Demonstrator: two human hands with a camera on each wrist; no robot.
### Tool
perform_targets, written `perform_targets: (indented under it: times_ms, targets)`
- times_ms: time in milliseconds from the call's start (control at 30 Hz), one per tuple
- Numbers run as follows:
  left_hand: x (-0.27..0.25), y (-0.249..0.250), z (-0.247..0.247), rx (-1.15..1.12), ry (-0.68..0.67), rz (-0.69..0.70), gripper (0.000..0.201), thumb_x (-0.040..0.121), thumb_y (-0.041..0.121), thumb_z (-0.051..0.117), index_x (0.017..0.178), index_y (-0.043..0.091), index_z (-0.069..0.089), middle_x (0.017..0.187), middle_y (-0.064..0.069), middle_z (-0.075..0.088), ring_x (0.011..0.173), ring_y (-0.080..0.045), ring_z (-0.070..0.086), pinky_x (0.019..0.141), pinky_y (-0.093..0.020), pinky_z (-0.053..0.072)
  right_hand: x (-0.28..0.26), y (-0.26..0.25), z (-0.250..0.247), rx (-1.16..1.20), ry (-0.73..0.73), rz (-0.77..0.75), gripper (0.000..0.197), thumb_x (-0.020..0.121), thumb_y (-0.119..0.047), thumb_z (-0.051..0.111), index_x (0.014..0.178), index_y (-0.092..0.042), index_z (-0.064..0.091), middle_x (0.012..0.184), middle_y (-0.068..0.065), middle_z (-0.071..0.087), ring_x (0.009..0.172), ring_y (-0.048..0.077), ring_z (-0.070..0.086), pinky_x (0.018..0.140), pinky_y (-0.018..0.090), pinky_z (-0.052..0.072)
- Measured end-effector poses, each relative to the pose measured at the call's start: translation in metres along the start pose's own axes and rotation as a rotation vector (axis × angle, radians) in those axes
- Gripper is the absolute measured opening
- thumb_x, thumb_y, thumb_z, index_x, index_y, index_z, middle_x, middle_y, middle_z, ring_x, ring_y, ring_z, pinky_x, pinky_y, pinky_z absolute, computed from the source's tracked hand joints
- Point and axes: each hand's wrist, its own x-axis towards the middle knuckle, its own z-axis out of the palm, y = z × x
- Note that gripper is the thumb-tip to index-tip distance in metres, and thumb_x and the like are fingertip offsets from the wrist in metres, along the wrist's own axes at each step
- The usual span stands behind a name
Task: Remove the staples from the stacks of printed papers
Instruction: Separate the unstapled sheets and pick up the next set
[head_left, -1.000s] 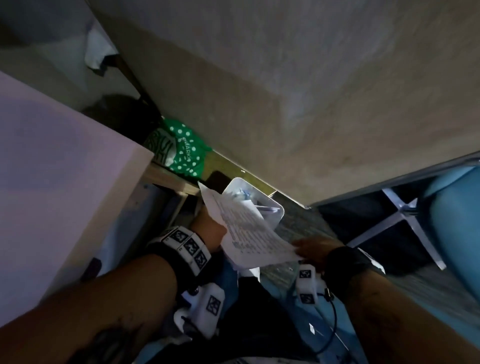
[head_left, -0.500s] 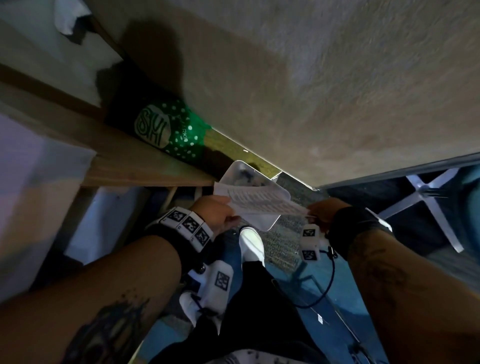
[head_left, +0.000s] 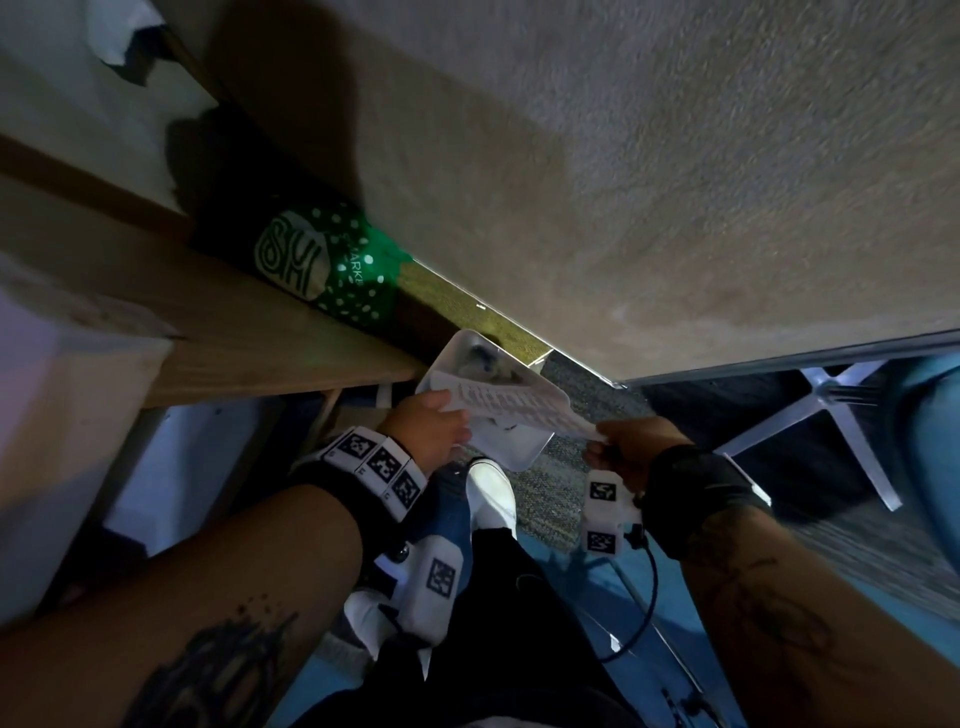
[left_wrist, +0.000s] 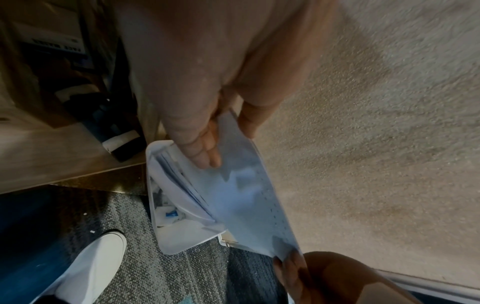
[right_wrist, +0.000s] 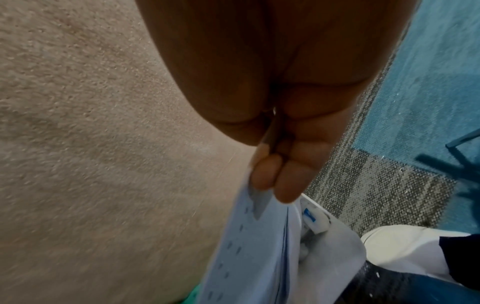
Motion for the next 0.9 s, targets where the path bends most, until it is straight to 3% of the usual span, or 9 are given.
perform_targets:
  times_ms: [100,200,267,333,500,633,733,833,900]
  targets:
    - [0.004,0.001,-0.009,-0.042,0.018,-0.008,0.026,0.099,0.005,0.046,0.082,0.024,0.045,0.084,0.000,0.055,0.072,-0.013,0.055,0.072,-0.029,0.050,0.002,-0.001,0.015,0.058,-0.094,-0.044,0.021,0.096,0.006,0.048,0.077,0.008,0.055,0.068,0.017,0.061,0.054,0.022,0.063,0.061,0.033,0.060]
    - [0.006,-0.001,-0.015,-0.025,0.020,-0.021,0.021,0.099,0.005,0.046,0.086,0.019,0.055,0.086,-0.006,0.056,0.073,-0.013,0.055,0.064,-0.025,0.045,0.003,-0.007,0.020,0.135,-0.104,-0.080,0.023,0.095,0.006,0.049,0.073,0.007,0.057,0.057,0.015,0.064,0.047,0.019,0.064,0.052,0.032,0.059]
    - [0.002,0.000,-0.014,0.038,0.021,-0.020,0.009,0.096,0.010,0.054,0.102,0.015,0.057,0.104,-0.010,0.056,0.089,-0.020,0.058,0.076,-0.034,0.049,0.007,-0.009,0.022,0.185,-0.116,-0.111,0.013,0.096,0.005,0.048,0.088,0.008,0.058,0.077,0.021,0.065,0.055,0.021,0.066,0.052,0.030,0.059]
    - [0.003,-0.003,-0.012,0.102,-0.022,-0.030,0.036,0.092,0.014,0.061,0.124,0.020,0.045,0.124,-0.008,0.052,0.111,-0.027,0.054,0.090,-0.042,0.048,0.009,-0.007,0.021,0.124,-0.153,-0.116,0.023,0.096,-0.002,0.051,0.118,0.005,0.054,0.105,0.024,0.061,0.071,0.022,0.065,0.064,0.031,0.059]
    - [-0.003,-0.001,-0.007,0.359,-0.005,0.147,0.044,0.093,0.009,0.059,0.135,0.010,0.046,0.122,-0.010,0.054,0.101,-0.016,0.047,0.080,-0.020,0.037,0.014,-0.005,0.016,-0.324,-0.137,-0.158,0.040,0.095,-0.022,0.061,0.129,-0.003,0.052,0.120,0.020,0.062,0.098,0.026,0.062,0.095,0.044,0.052]
    - [-0.010,0.006,-0.003,0.456,0.063,0.294,0.022,0.092,0.002,0.055,0.112,0.012,0.053,0.081,0.004,0.050,0.083,-0.016,0.048,0.057,-0.018,0.033,0.013,-0.005,0.019,-0.442,-0.120,-0.266,0.050,0.094,-0.022,0.061,0.140,-0.012,0.047,0.114,0.014,0.065,0.092,0.023,0.063,0.082,0.037,0.053]
    - [-0.013,0.010,0.000,0.426,0.111,0.303,0.012,0.092,0.005,0.057,0.092,0.017,0.055,0.082,0.003,0.050,0.074,-0.013,0.047,0.068,-0.017,0.036,0.005,-0.010,0.022,-0.416,-0.126,-0.346,0.042,0.094,-0.016,0.060,0.135,-0.009,0.053,0.104,0.018,0.066,0.081,0.023,0.063,0.076,0.037,0.051]
    - [-0.024,0.019,0.005,0.410,0.138,0.338,0.020,0.092,0.009,0.057,0.113,0.011,0.056,0.093,-0.001,0.051,0.091,-0.021,0.057,0.071,-0.020,0.037,-0.005,-0.021,0.023,-0.407,-0.117,-0.417,0.034,0.092,-0.009,0.060,0.126,-0.006,0.059,0.099,0.013,0.064,0.077,0.021,0.061,0.072,0.036,0.054]
    - [-0.034,0.027,0.009,0.387,0.126,0.418,0.014,0.092,0.006,0.057,0.098,0.020,0.057,0.086,0.002,0.052,0.081,-0.005,0.060,0.068,-0.017,0.041,-0.014,-0.029,0.022,-0.404,-0.096,-0.489,0.035,0.092,-0.007,0.059,0.127,-0.004,0.059,0.099,0.010,0.062,0.076,0.019,0.061,0.065,0.025,0.052]
